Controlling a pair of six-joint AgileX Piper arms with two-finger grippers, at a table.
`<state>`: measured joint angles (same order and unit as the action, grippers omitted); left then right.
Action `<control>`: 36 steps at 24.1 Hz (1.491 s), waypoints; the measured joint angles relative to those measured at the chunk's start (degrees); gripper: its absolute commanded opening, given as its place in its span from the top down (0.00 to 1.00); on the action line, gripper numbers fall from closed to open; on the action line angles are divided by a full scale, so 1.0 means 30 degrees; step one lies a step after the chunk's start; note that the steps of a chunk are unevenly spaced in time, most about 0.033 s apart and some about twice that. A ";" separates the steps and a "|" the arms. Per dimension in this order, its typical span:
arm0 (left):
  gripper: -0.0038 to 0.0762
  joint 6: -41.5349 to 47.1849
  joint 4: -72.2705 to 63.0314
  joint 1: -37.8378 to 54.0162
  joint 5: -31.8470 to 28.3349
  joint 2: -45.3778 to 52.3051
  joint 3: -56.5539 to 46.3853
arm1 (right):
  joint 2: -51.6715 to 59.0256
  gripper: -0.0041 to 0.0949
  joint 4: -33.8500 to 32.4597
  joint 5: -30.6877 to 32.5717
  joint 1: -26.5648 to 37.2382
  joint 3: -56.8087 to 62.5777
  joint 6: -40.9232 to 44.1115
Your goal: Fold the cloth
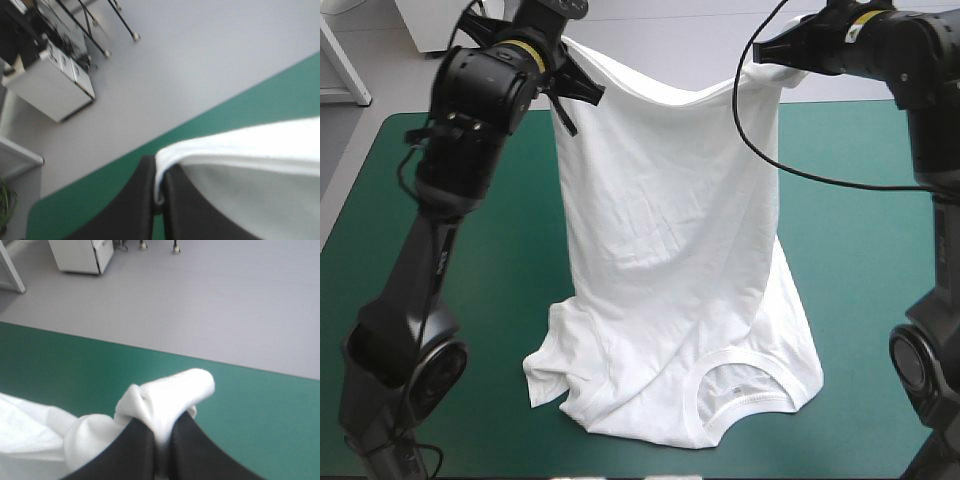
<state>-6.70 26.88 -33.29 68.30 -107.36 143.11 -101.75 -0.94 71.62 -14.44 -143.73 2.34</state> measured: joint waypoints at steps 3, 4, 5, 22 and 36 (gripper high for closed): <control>0.98 0.0000 -0.1279 0.1316 0.0269 -0.1989 -0.0040 | -0.1670 0.98 0.0877 0.0000 0.0956 0.0374 0.0115; 0.98 0.0000 -0.1556 0.1545 0.0265 -0.2620 -0.0084 | -0.2349 0.98 0.1221 0.0000 0.1260 0.0417 0.0115; 0.98 0.0025 -0.1824 0.1778 0.0201 -0.3205 -0.0126 | -0.3032 0.98 0.1660 -0.0023 0.1698 0.0439 0.0115; 0.98 0.2503 -0.4915 0.4266 -0.2631 -1.0436 -0.0190 | -1.0682 0.97 0.4646 -0.1512 0.3365 0.0633 -0.1678; 0.43 0.2460 -0.5939 0.4495 -0.1509 -1.0340 0.0028 | -1.1952 0.33 0.5889 -0.0225 0.4101 0.0641 -0.2111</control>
<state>0.68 9.06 -19.81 63.77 -138.38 143.20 -137.60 16.73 70.95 -2.14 -141.81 -3.99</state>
